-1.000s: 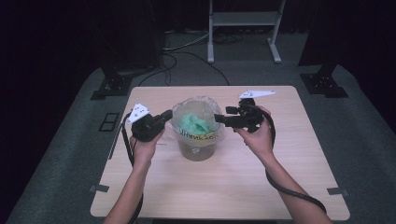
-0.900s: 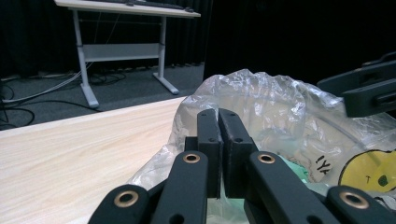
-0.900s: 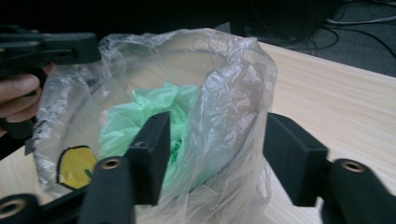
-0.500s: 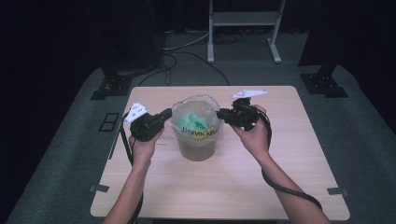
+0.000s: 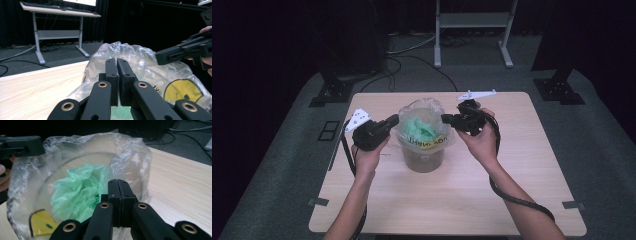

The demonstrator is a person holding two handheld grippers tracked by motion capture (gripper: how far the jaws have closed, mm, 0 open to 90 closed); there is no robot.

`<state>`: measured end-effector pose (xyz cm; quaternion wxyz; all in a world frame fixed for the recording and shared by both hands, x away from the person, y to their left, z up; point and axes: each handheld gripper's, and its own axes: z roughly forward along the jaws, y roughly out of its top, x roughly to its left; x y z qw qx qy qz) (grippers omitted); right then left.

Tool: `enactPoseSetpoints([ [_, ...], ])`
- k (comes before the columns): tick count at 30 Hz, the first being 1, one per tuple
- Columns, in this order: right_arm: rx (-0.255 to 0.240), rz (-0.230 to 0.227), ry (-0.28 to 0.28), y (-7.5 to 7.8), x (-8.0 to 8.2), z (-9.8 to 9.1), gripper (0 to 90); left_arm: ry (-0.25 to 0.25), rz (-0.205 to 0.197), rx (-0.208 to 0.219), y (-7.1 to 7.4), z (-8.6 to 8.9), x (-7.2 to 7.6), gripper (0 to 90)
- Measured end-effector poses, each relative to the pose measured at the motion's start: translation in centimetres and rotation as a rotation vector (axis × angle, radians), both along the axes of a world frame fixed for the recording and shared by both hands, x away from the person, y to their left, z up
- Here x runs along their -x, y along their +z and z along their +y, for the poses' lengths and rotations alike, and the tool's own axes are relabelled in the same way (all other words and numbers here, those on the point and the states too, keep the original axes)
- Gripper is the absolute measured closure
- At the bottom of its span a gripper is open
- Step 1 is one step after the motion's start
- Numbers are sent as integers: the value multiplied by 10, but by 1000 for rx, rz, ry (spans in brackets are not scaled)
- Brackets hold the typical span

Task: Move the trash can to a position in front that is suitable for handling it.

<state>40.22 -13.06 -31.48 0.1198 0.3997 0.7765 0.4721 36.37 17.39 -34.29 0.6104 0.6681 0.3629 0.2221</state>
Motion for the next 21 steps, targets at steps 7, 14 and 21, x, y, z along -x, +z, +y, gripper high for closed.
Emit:
enactPoseSetpoints([
  [7, -54, 49, 44, 1, -4, 7, 900, -33, -4, 16, -1, -11, 3, 881],
  [14, -74, 73, 73, 0, -6, 19, 900, -80, -3, 13, -4, -27, 7, 881],
  [21, -126, 101, 96, 1, -10, 26, 900, -114, 4, -2, -8, -39, 9, 881],
])
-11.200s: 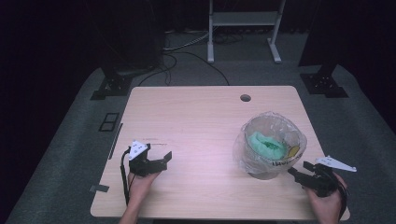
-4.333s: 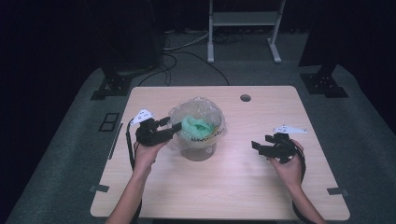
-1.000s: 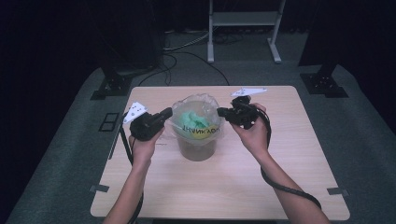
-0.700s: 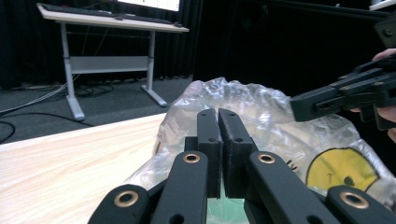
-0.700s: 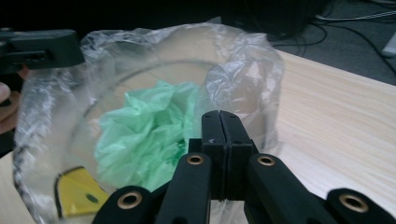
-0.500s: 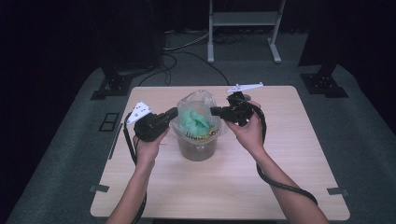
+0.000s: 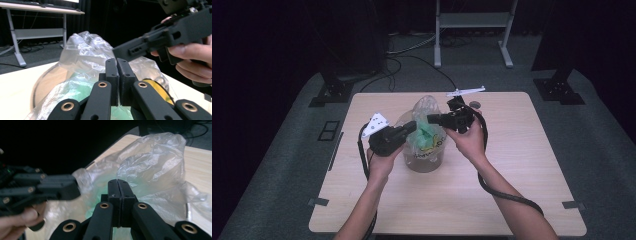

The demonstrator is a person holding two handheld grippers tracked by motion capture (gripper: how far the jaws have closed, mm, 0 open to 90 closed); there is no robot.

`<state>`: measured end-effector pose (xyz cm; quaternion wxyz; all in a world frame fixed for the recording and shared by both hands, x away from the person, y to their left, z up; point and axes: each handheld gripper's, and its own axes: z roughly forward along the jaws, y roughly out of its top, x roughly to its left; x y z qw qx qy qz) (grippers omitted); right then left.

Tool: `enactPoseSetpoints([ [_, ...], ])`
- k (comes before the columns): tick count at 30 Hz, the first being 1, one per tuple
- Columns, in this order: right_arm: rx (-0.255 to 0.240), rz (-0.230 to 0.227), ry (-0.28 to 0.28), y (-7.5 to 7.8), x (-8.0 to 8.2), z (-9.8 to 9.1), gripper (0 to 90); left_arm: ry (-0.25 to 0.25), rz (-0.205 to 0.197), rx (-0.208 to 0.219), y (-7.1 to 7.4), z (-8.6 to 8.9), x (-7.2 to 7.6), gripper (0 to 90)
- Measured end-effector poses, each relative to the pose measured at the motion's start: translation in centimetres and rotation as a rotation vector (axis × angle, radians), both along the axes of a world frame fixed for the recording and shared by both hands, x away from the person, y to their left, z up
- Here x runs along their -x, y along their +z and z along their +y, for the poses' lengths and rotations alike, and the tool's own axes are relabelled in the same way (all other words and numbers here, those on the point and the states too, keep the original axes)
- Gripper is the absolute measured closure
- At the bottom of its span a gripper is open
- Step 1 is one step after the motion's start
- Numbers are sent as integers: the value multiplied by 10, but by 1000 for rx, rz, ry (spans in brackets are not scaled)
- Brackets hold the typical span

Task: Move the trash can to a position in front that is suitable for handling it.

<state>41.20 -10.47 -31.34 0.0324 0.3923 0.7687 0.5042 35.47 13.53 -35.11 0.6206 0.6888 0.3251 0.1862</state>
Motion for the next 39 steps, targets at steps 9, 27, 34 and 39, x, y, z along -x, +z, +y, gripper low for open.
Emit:
enactPoseSetpoints([
  [9, -78, 60, 10, -5, -9, 1, 900, -23, 11, -14, -5, -7, 0, 880],
  [27, -231, 178, 27, -12, -18, 2, 667, -31, 12, -25, -5, -10, 0, 880],
  [34, -204, 171, 30, -9, -17, 9, 636, -38, 8, -31, -4, -13, 0, 879],
  [39, -161, 159, 25, -8, -16, 14, 658, -42, 5, -38, -3, -14, 1, 878],
])
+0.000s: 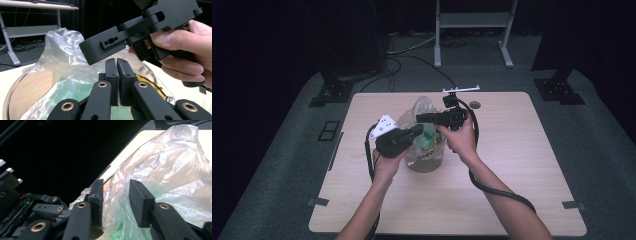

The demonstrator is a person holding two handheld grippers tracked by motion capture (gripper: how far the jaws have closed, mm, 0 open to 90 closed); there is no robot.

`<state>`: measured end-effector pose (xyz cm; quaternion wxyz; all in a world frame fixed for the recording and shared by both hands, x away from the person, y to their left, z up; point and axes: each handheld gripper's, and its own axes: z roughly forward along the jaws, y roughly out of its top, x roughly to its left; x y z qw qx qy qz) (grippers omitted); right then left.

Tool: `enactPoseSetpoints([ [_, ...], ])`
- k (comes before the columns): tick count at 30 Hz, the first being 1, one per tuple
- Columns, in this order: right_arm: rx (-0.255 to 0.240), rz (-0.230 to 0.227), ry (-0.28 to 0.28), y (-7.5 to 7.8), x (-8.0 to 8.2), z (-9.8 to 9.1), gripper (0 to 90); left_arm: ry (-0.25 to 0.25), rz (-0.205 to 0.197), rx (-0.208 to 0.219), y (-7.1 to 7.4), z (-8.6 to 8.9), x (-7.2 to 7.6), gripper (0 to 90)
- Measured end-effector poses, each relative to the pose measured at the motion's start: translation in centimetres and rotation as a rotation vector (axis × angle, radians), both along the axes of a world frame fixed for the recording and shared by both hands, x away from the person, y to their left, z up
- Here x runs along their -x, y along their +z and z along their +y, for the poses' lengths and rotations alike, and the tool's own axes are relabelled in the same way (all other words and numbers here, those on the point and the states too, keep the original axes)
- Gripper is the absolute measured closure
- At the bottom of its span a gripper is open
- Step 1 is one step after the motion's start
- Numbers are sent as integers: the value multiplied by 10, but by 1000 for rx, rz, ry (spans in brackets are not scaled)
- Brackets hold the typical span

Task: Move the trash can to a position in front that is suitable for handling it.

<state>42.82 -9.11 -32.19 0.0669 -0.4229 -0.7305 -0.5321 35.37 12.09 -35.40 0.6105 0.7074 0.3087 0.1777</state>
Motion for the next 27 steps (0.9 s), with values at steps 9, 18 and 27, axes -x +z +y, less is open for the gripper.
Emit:
enactPoseSetpoints([
  [9, 66, -12, -15, -4, 0, 2, 883, -1, 5, -4, 0, 1, 2, 798],
  [18, 64, -11, -7, -9, 0, -3, 900, 21, 0, 19, 3, 14, 7, 630],
  [27, 32, -1, -10, -12, 0, -15, 900, 94, 19, 50, 2, 37, 8, 495],
])
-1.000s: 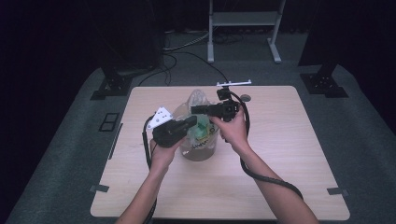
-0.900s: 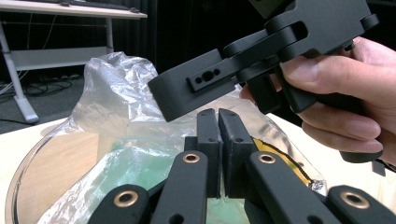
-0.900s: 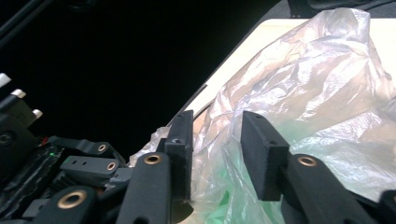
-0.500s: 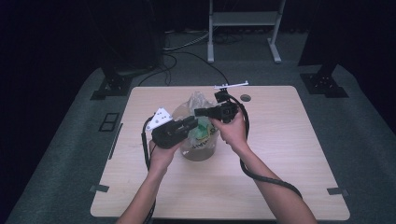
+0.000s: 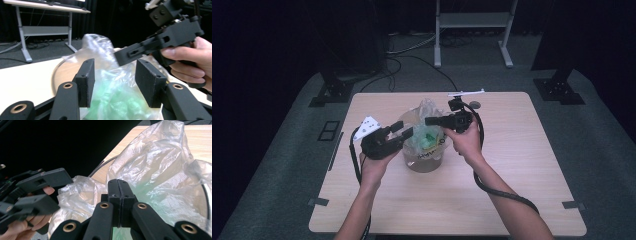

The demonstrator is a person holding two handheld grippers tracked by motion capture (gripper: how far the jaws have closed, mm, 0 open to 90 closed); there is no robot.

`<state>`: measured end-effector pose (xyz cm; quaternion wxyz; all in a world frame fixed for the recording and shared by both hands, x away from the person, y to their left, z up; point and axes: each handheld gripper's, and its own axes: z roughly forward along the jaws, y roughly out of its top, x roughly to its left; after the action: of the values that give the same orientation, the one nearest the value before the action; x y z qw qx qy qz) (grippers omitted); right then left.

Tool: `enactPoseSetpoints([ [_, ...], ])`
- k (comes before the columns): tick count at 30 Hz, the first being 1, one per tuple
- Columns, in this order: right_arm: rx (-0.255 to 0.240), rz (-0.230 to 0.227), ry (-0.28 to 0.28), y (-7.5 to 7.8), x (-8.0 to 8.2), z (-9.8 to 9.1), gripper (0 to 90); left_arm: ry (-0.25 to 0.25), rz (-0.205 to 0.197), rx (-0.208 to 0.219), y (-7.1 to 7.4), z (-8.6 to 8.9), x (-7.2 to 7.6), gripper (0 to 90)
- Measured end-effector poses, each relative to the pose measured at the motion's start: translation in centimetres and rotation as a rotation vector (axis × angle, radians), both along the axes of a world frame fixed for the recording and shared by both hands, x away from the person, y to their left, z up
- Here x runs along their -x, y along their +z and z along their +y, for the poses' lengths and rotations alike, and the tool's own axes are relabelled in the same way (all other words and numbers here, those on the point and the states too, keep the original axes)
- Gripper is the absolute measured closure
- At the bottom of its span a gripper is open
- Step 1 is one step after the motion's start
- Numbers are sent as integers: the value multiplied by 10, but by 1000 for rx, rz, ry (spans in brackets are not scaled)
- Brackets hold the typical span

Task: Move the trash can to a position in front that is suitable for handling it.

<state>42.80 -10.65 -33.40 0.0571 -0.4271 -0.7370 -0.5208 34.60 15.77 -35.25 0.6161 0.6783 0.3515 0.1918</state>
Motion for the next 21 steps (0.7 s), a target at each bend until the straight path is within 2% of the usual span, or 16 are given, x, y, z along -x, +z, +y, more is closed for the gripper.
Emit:
enactPoseSetpoints([
  [10, -13, -1, -7, -3, 0, -8, 900, 59, 22, 35, -7, 22, 2, 439],
  [21, -37, 8, -18, -6, -1, -16, 900, 96, 37, 65, -19, 40, 8, 406],
])
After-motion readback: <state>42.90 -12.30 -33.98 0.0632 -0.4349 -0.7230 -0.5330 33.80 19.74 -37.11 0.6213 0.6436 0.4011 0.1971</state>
